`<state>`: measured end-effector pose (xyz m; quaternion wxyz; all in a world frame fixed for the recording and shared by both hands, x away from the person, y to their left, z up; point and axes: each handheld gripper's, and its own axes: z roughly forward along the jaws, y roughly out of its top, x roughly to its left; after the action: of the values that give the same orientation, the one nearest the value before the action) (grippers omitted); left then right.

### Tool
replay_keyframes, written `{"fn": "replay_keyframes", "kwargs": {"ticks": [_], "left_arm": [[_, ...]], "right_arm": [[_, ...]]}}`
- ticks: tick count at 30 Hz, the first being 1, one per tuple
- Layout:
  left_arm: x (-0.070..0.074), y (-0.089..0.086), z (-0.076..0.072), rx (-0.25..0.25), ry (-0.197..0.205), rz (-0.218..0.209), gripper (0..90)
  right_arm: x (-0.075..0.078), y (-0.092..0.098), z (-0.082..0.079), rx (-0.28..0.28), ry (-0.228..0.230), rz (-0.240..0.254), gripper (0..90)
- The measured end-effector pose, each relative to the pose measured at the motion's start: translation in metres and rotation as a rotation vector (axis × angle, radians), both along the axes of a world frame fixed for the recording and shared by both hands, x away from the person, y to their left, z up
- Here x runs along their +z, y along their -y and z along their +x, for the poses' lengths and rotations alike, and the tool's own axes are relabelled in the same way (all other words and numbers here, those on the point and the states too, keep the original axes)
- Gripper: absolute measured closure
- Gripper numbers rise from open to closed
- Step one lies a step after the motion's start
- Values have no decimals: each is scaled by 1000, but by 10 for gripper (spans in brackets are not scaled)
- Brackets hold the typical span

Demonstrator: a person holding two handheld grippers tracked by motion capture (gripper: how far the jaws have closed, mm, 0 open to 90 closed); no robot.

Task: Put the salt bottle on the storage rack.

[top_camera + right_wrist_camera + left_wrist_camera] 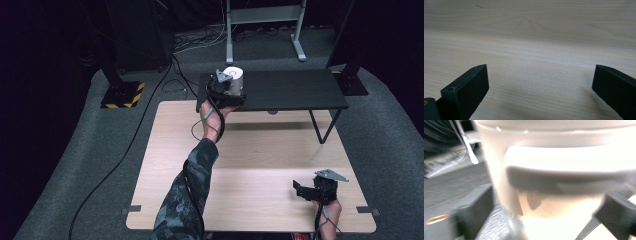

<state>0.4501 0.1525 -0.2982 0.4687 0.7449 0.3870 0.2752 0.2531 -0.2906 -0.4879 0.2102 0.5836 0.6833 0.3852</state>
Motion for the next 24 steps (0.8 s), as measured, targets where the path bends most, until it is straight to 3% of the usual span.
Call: {"fn": "replay_keyframes", "kwargs": {"ticks": [3,6,9,10,16,20,24], "left_arm": [[-1,-5,-18,-23,29,32,0],[-6,-11,-40,2,51,77,0],[-22,-27,-68,42,70,77,0],[-34,-39,-85,60,82,68,0],[-73,-76,-131,139,13,120,0],[-99,-93,-155,202,-33,124,0],[-133,-107,-174,252,-134,161,0]], "right_arm": [[0,0,0,-1,3,1,0],[0,0,-1,-4,4,0,0],[0,0,-1,-7,4,0,0],[0,-1,-1,-8,3,0,0],[1,-2,1,-6,-5,-10,0],[1,-2,2,-6,-9,-12,0],[1,-3,1,-4,-6,-14,0]]}}
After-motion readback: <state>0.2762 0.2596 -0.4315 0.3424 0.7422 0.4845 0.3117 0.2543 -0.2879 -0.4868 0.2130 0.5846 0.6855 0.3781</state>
